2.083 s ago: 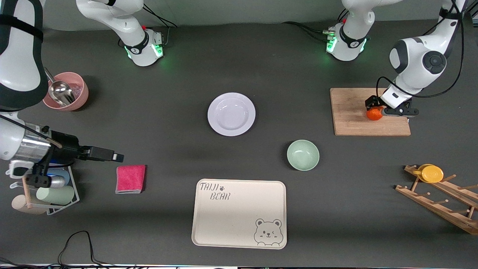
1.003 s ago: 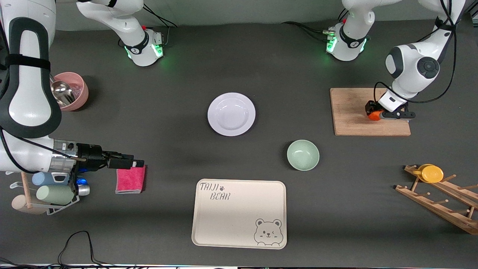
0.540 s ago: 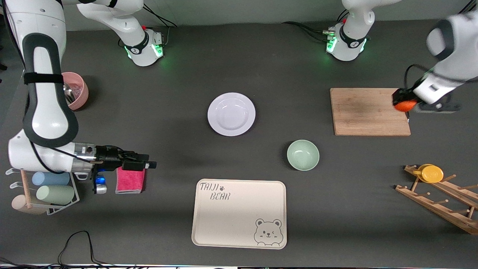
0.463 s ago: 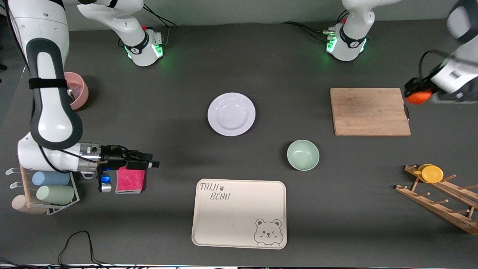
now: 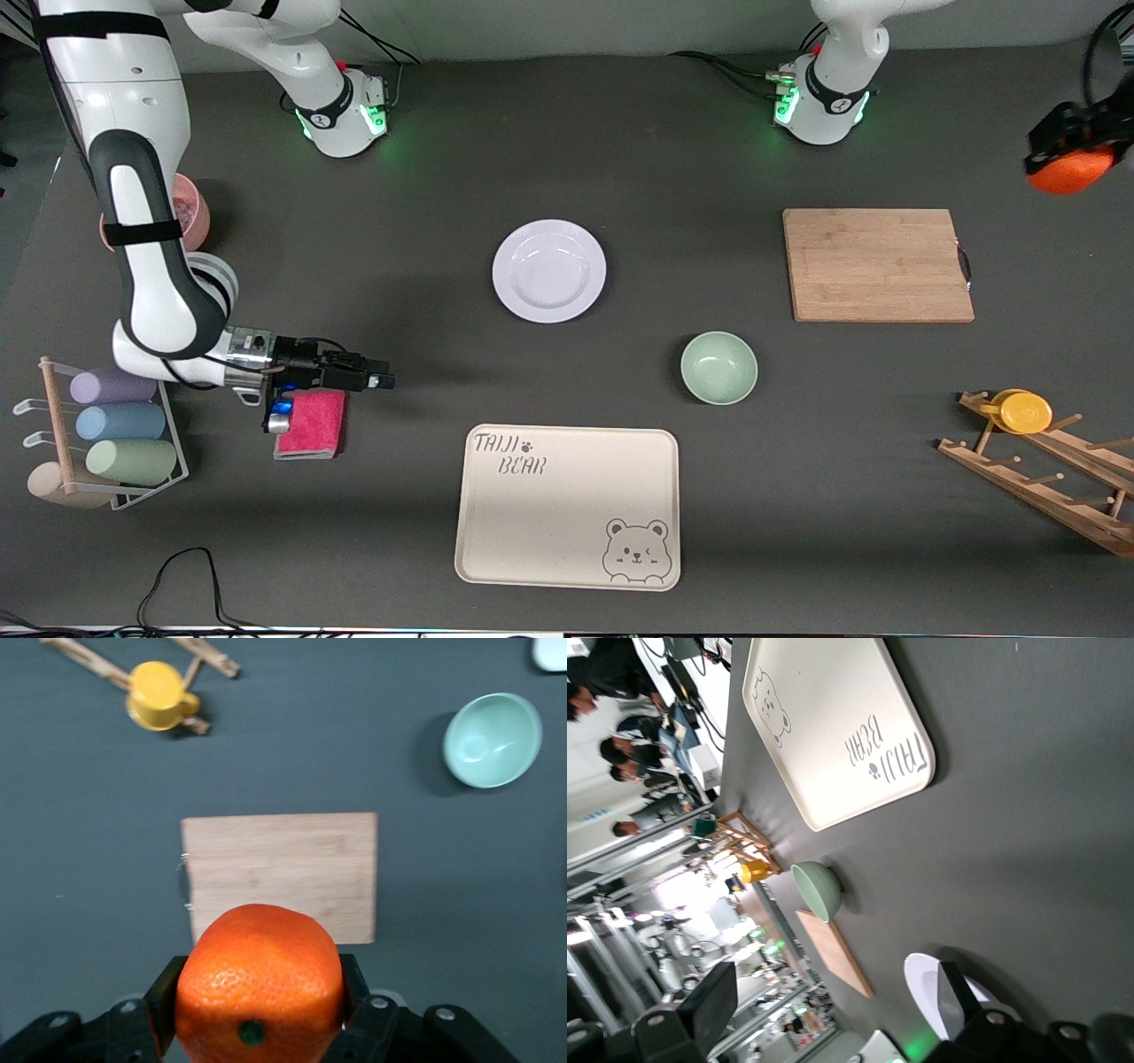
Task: Place orange and plate with both arms
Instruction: 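Lift the orange with the left gripper and carry it toward the plate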
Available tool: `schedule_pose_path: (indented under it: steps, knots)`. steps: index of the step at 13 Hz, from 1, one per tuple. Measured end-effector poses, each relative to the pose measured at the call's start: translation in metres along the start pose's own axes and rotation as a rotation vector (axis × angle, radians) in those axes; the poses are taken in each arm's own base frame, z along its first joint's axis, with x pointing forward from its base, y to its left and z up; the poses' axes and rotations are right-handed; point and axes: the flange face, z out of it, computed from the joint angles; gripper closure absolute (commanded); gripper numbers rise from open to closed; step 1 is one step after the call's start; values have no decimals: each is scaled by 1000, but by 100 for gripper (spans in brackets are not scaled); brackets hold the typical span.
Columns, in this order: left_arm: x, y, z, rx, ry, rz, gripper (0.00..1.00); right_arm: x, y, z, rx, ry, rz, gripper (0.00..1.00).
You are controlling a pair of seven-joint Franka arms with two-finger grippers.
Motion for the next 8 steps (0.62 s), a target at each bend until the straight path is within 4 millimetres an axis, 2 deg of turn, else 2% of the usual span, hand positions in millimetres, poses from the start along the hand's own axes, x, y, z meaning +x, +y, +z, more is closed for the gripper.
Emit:
schedule_pose_path:
  steps: [2, 4, 6, 8]
  knots:
    - [8, 100, 7, -1, -15, -13, 59, -7, 7, 13, 15, -13, 22, 0]
    - [2, 196, 12, 4, -21, -41, 59, -15, 1, 29, 11, -34, 11, 0]
    - [-4, 283, 15, -22, -16, -93, 59, -20, -4, 39, 3, -47, 0, 0]
    - [-11, 358, 24, -74, 1, -149, 59, -19, -4, 38, 3, -45, 0, 0]
